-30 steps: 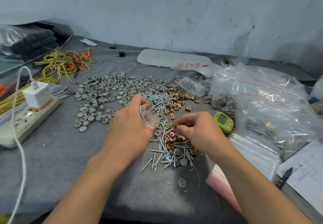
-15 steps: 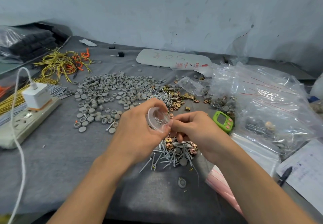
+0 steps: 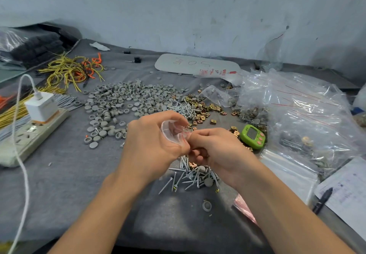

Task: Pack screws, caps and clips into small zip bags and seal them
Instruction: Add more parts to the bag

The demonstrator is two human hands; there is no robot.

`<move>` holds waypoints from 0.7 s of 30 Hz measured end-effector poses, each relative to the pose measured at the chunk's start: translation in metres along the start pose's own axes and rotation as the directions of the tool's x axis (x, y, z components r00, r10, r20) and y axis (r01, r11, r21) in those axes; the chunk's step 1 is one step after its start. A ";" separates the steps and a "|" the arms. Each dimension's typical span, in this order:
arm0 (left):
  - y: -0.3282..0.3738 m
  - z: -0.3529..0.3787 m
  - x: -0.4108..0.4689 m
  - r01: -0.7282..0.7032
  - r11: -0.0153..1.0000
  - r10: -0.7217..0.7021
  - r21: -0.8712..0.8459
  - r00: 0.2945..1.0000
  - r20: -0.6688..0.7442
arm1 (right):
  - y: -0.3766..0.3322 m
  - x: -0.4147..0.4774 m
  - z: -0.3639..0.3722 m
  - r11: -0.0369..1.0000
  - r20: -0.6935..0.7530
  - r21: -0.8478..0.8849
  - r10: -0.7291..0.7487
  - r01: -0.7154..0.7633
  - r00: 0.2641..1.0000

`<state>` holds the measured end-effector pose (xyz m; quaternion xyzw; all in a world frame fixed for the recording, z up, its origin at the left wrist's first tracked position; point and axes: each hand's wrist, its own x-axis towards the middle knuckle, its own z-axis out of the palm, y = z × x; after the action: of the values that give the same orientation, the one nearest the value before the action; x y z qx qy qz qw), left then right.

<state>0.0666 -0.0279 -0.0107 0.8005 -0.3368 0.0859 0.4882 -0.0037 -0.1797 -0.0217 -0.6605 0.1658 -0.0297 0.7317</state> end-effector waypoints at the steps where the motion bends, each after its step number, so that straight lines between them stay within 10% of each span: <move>1: 0.001 0.001 0.000 0.022 1.000 -0.022 0.000 1.000 -0.003 | -0.001 -0.001 0.000 0.998 -0.014 -0.055 -0.024 0.023 1.000; 6: -0.002 0.004 0.001 0.110 0.994 -0.110 0.000 0.993 0.051 | -0.003 -0.001 -0.001 0.923 -0.078 -0.369 -0.151 0.112 0.986; 17: -0.003 0.006 -0.001 0.030 0.999 -0.029 -0.023 0.999 0.026 | -0.007 -0.001 -0.015 0.897 -0.137 -0.429 -0.181 0.107 0.974; 21: -0.005 0.002 0.001 0.062 0.990 -0.052 0.126 0.995 -0.080 | -0.009 0.006 -0.041 0.591 -0.369 -0.799 -0.329 -0.115 0.869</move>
<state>0.0701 -0.0291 -0.0148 0.8358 -0.2887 0.1238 0.4502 -0.0080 -0.2220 -0.0173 -0.8966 0.2957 -0.1608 0.2878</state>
